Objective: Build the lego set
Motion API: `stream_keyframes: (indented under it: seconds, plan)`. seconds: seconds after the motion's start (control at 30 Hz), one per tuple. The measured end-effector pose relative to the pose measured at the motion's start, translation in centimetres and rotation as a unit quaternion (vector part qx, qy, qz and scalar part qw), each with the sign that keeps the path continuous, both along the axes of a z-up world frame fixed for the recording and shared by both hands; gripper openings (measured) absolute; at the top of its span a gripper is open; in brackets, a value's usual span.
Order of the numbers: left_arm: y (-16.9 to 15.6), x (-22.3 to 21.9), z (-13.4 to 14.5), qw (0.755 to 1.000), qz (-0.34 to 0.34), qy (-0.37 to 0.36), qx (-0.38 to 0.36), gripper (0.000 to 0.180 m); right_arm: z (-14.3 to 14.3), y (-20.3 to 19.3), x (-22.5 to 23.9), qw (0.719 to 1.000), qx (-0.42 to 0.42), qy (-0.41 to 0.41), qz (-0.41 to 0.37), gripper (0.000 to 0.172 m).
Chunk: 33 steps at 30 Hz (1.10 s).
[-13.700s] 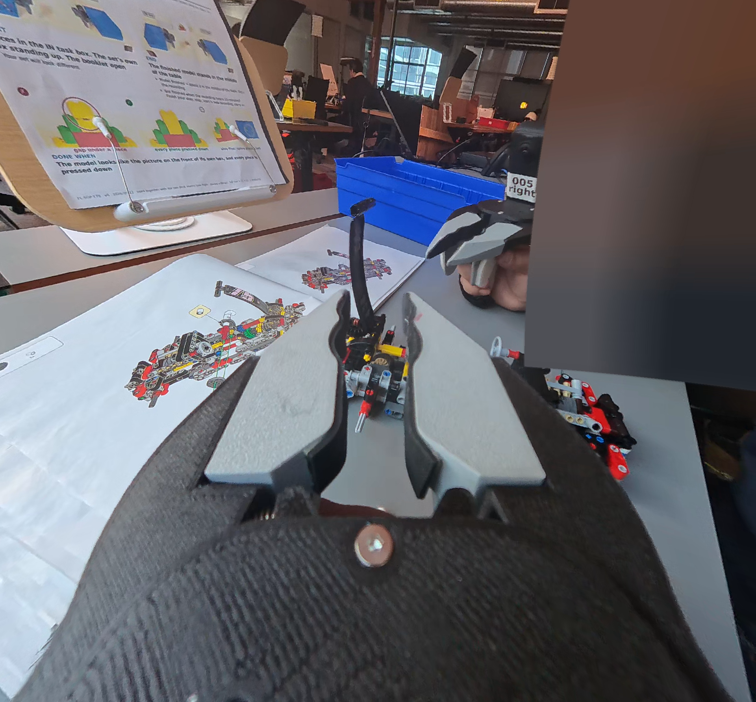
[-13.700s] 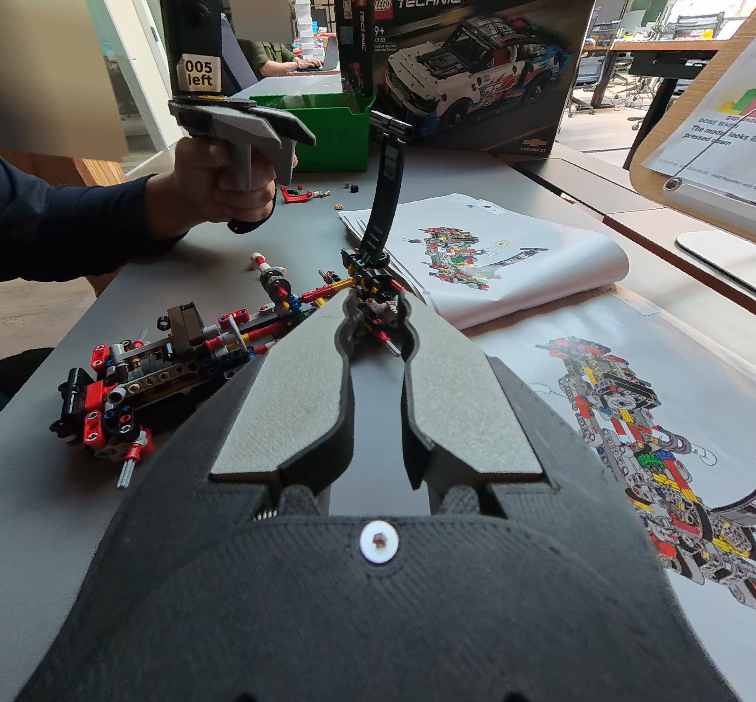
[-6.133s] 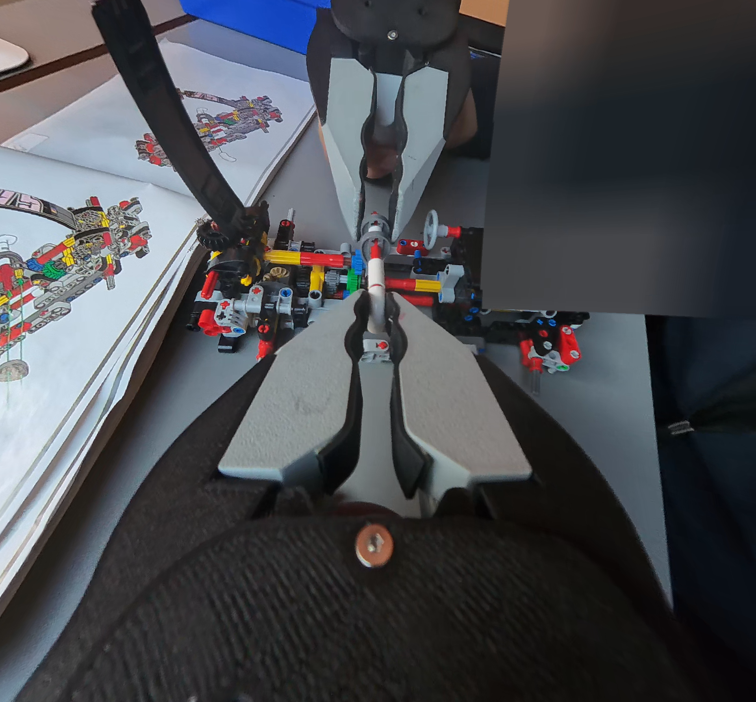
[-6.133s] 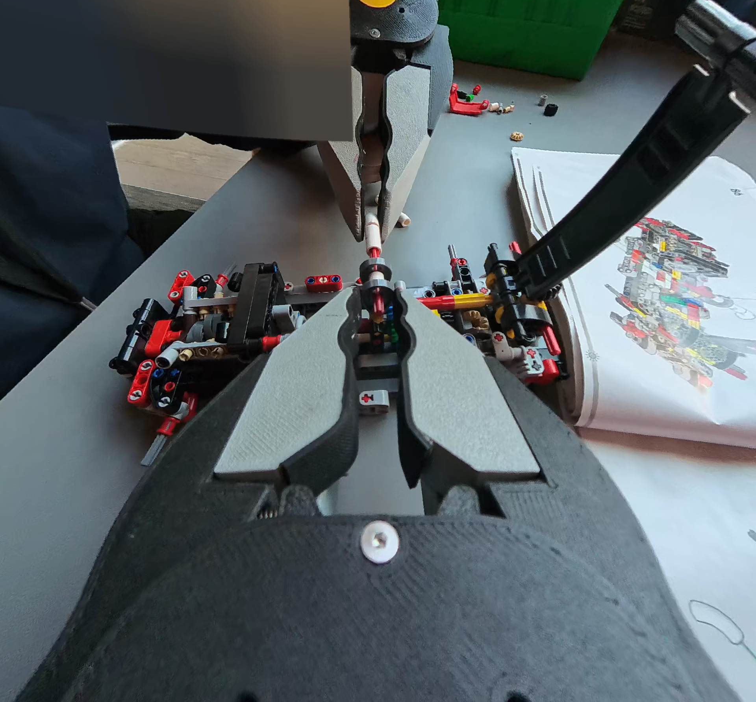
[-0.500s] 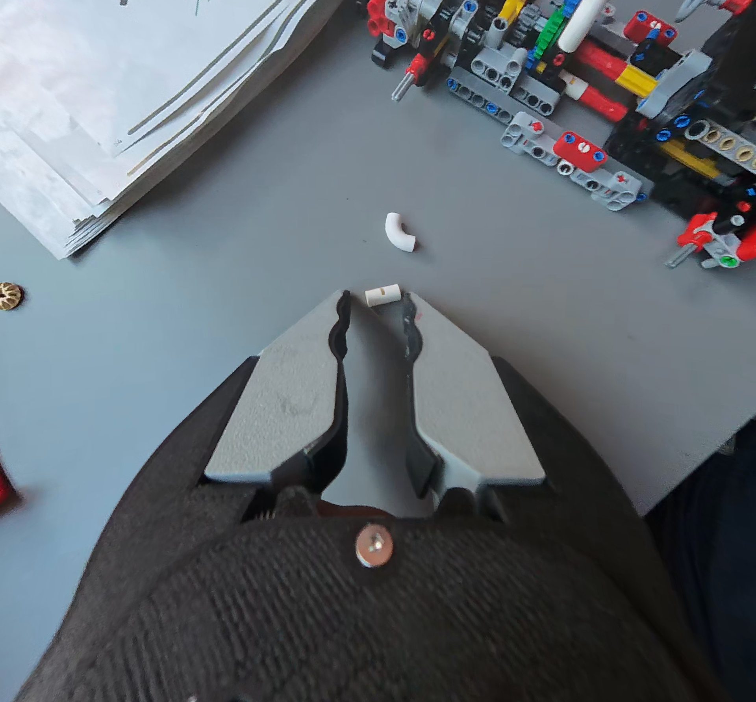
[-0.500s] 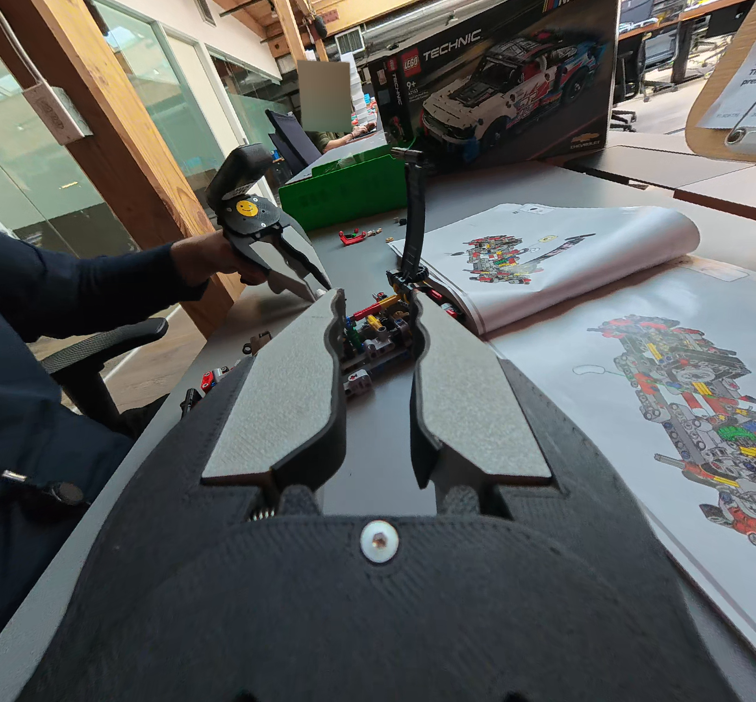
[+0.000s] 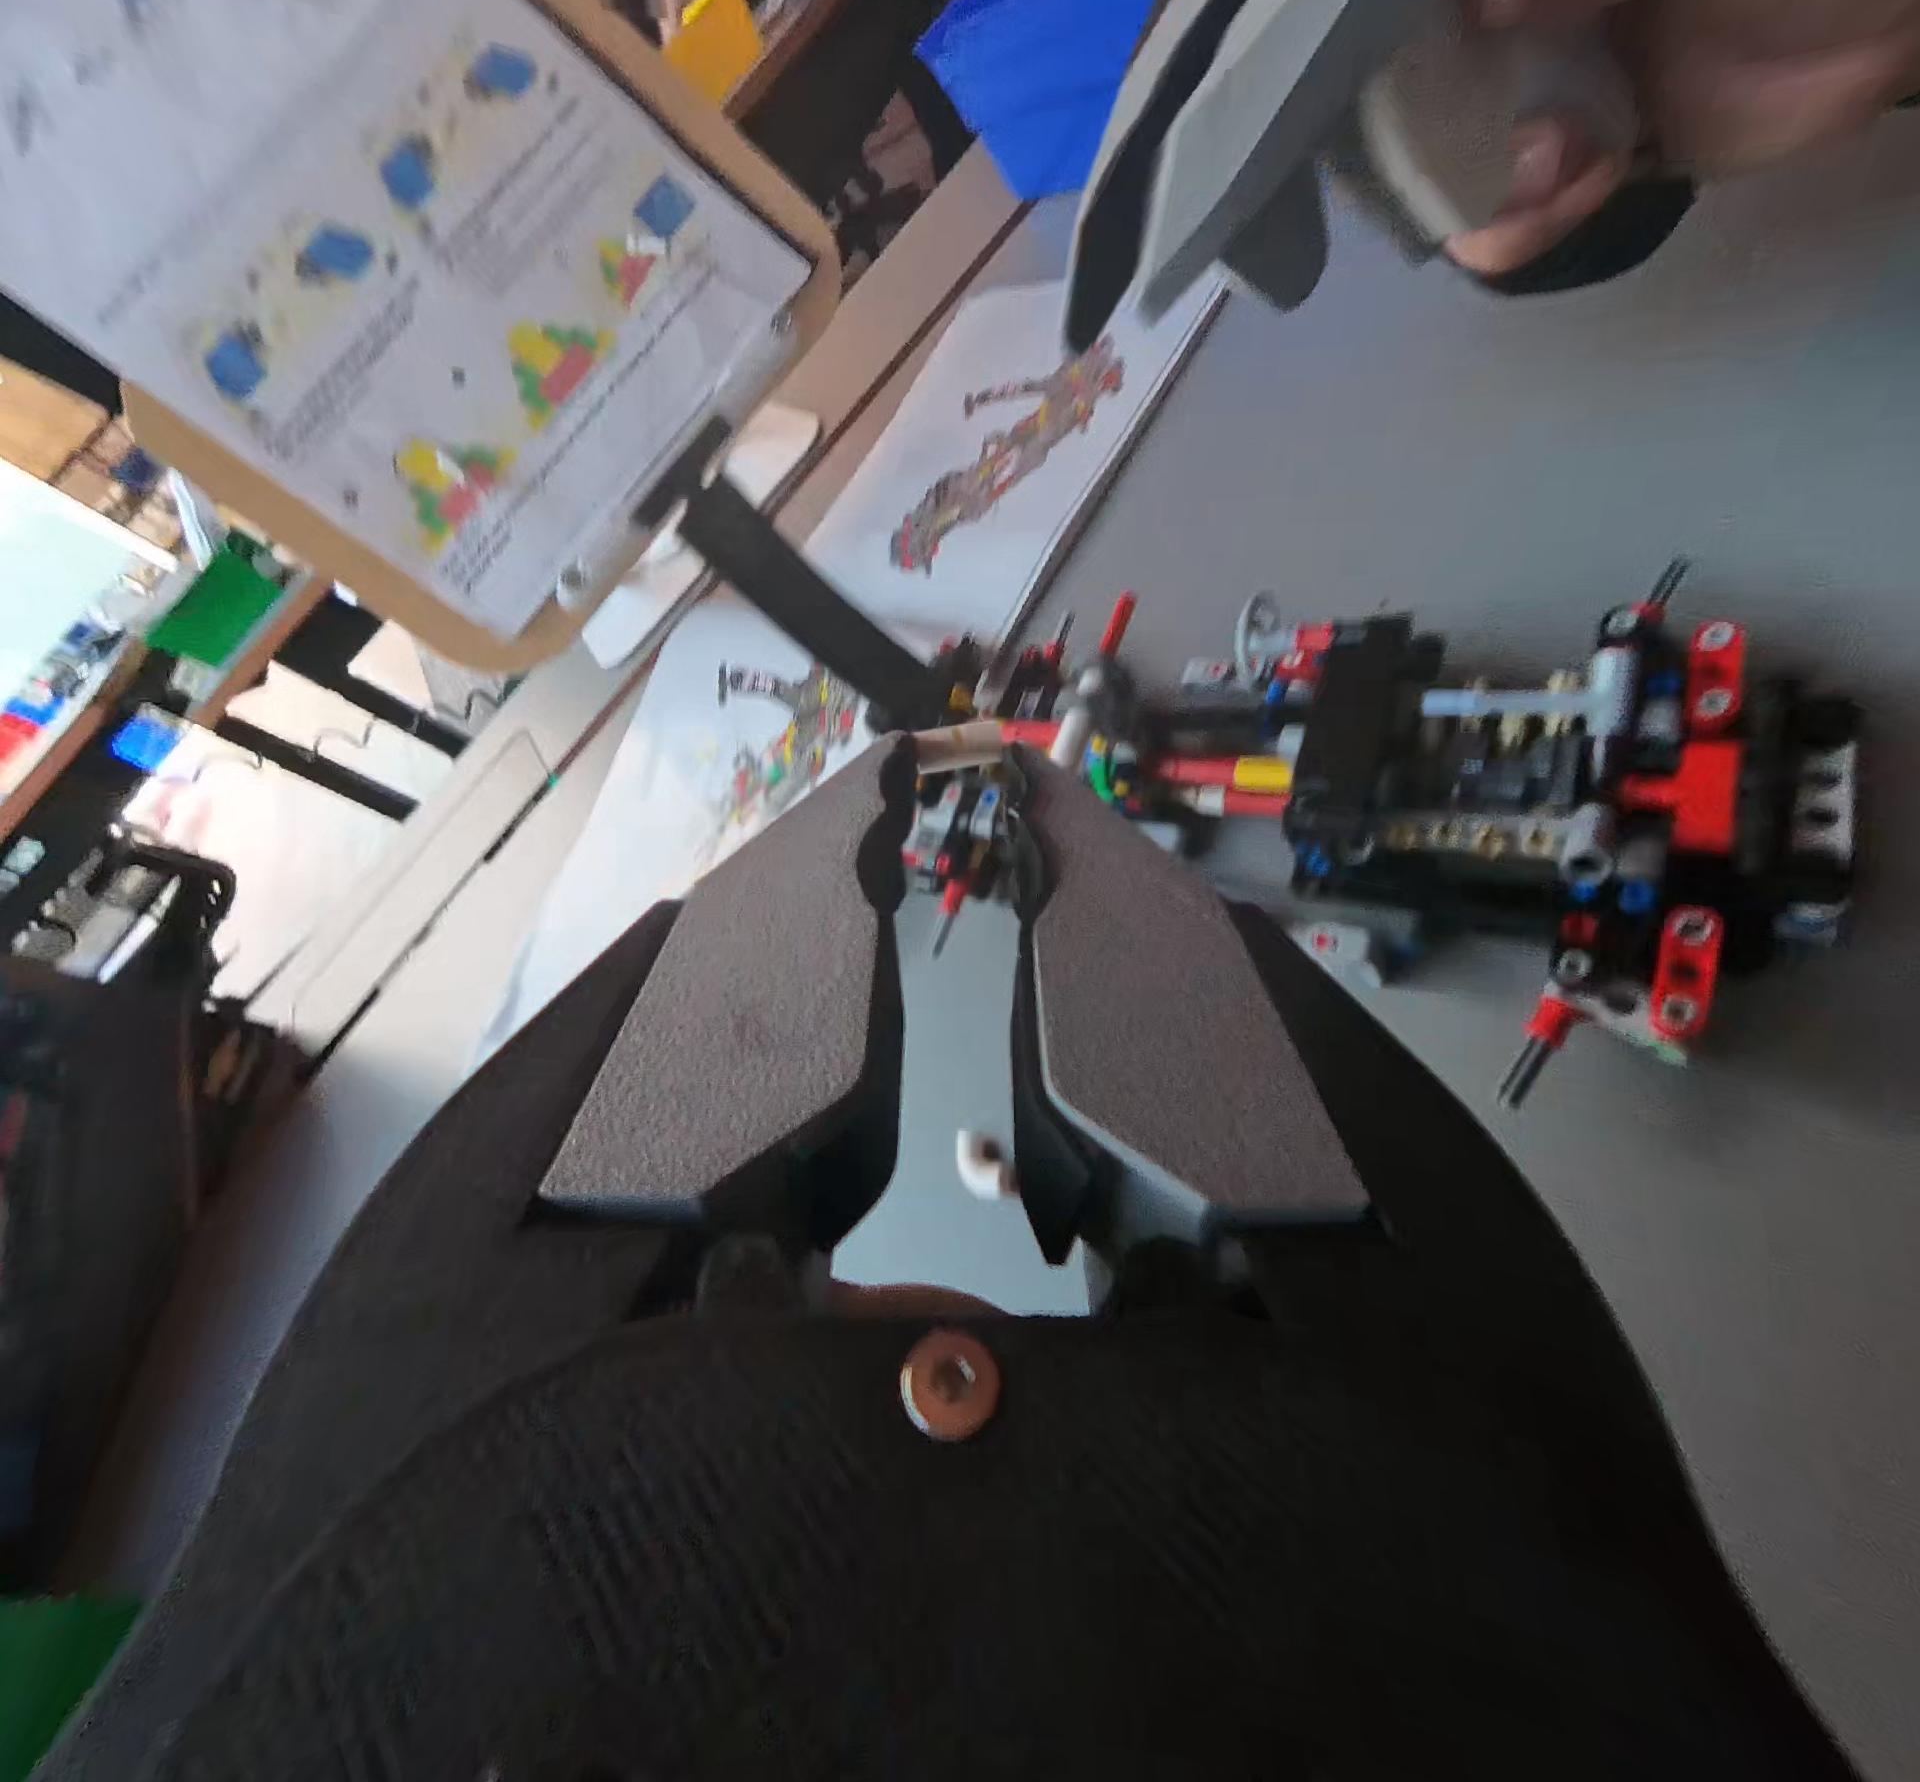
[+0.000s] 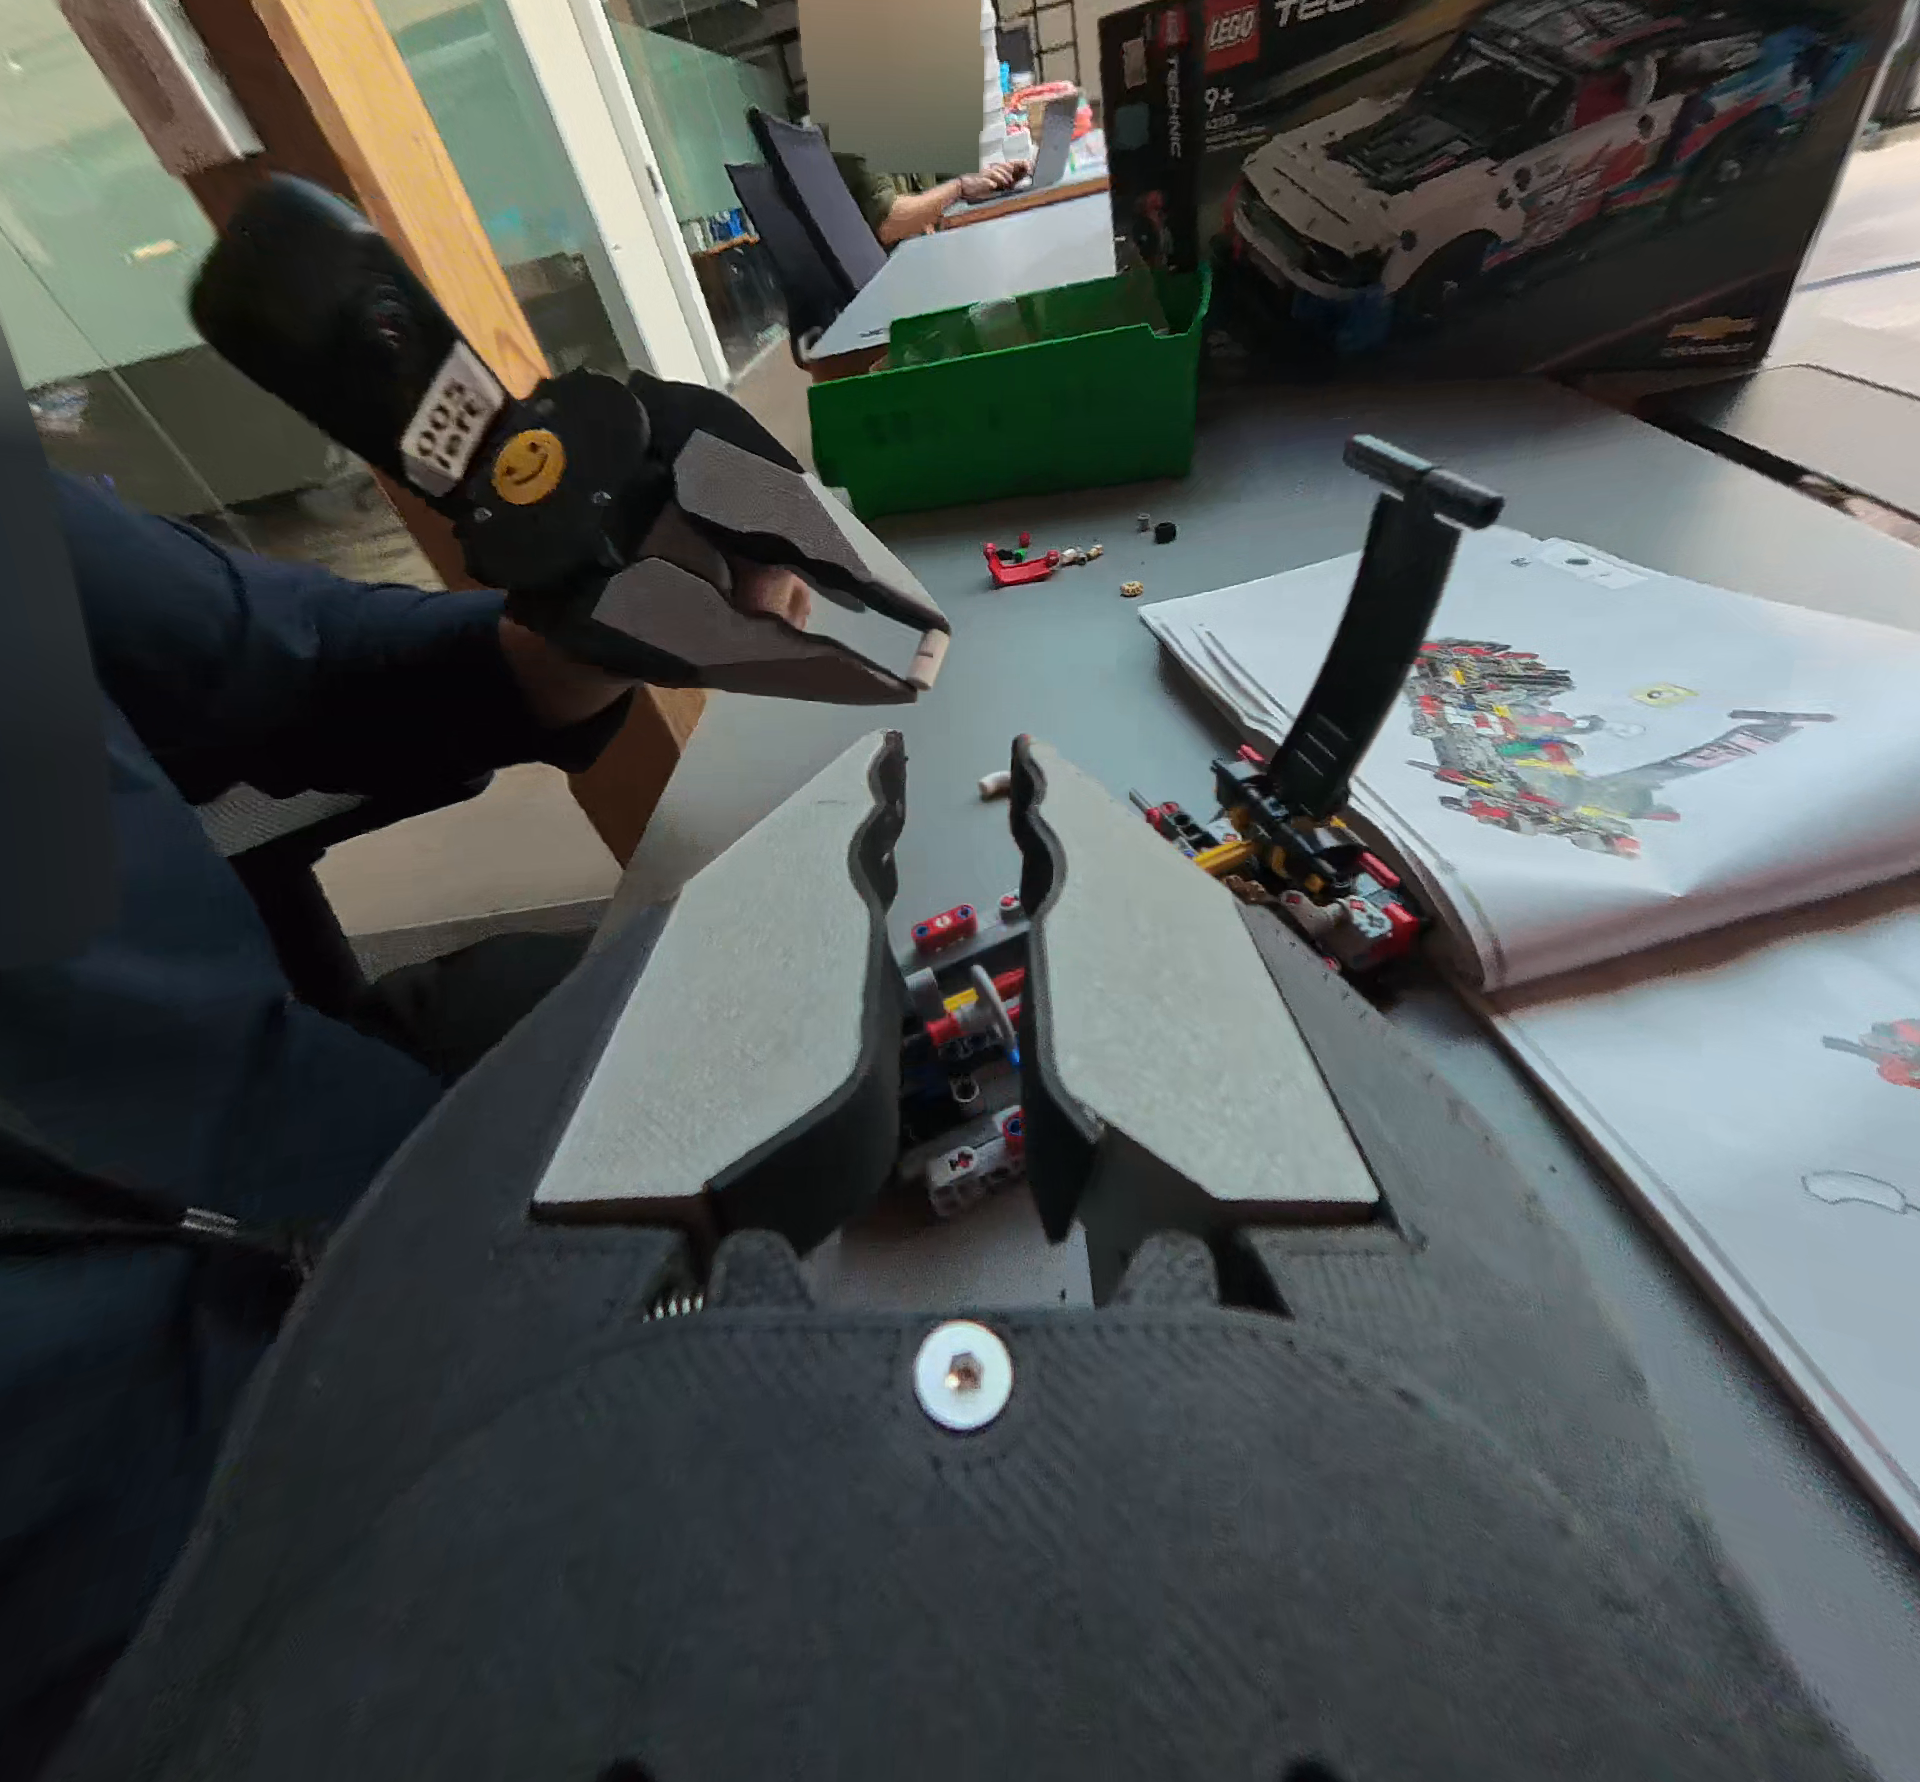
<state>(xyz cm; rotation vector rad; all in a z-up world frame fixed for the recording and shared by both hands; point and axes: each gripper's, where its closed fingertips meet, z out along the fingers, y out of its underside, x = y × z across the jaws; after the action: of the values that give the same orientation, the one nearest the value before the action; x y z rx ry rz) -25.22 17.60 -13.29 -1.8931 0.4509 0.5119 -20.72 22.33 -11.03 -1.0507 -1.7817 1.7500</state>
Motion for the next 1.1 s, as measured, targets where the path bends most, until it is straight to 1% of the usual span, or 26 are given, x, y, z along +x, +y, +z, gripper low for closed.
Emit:
stream_keyframes:
  seconds: [0.07,0.1,0.13,0.17,0.2,0.23,0.3,0.37,0.47,0.53,0.63,0.73,0.97,1.1]
  plan:
    - [2.0,2.4,1.5,0.999,-0.027,-0.004,0.022,0.013,0.5,0.6,0.5,1.000,0.025,0.006,-0.015,0.016]
    - [2.8,3.8,2.2,0.998,-0.041,-0.028,0.037,0.013,0.8,0.9,1.1,1.000,0.022,0.008,-0.009,0.016]
    - [3.5,5.4,2.6,0.996,-0.055,-0.056,0.051,0.013,0.8,0.9,2.1,1.000,0.009,-0.002,0.014,0.014]
    - [4.0,6.6,2.8,0.994,-0.062,-0.063,0.068,0.013,0.6,0.5,3.4,0.998,-0.012,-0.025,0.051,0.012]
    - [4.2,7.6,2.7,0.994,-0.066,-0.047,0.080,0.013,0.4,0.0,4.6,0.995,-0.036,-0.046,0.084,0.011]
    - [4.5,8.4,2.5,0.994,-0.068,-0.017,0.087,0.014,0.0,-0.3,5.3,0.992,-0.057,-0.054,0.094,0.012]
    - [4.7,9.5,2.6,0.990,-0.071,0.031,0.121,0.013,-0.9,-0.4,5.7,0.991,-0.087,-0.053,0.089,0.012]
    - [5.0,10.2,2.7,0.986,-0.077,0.049,0.141,0.013,-0.7,-0.4,5.8,0.986,-0.120,-0.052,0.100,0.017]
    - [5.8,10.6,1.9,0.987,-0.079,0.043,0.131,0.013,-0.2,-0.2,6.0,0.978,-0.163,-0.053,0.120,0.015]
    - [6.1,10.6,1.6,0.988,-0.080,0.023,0.130,0.013,-0.4,-0.2,5.9,0.979,-0.157,-0.058,0.118,0.014]
    - [6.2,10.3,1.8,0.987,-0.075,0.019,0.139,0.013,-0.6,0.0,5.7,0.983,-0.143,-0.056,0.105,0.009]
    - [6.3,10.0,1.6,0.988,-0.072,0.012,0.135,0.013,-0.9,0.2,5.4,0.980,-0.155,-0.066,0.101,0.005]
    - [6.4,9.2,1.1,0.990,-0.049,-0.005,0.129,0.013,-1.4,0.4,4.6,0.975,-0.191,-0.076,0.091,0.005]
    - [6.6,9.1,0.8,0.991,-0.043,0.000,0.127,0.013,-1.6,0.5,4.3,0.972,-0.201,-0.082,0.088,0.005]
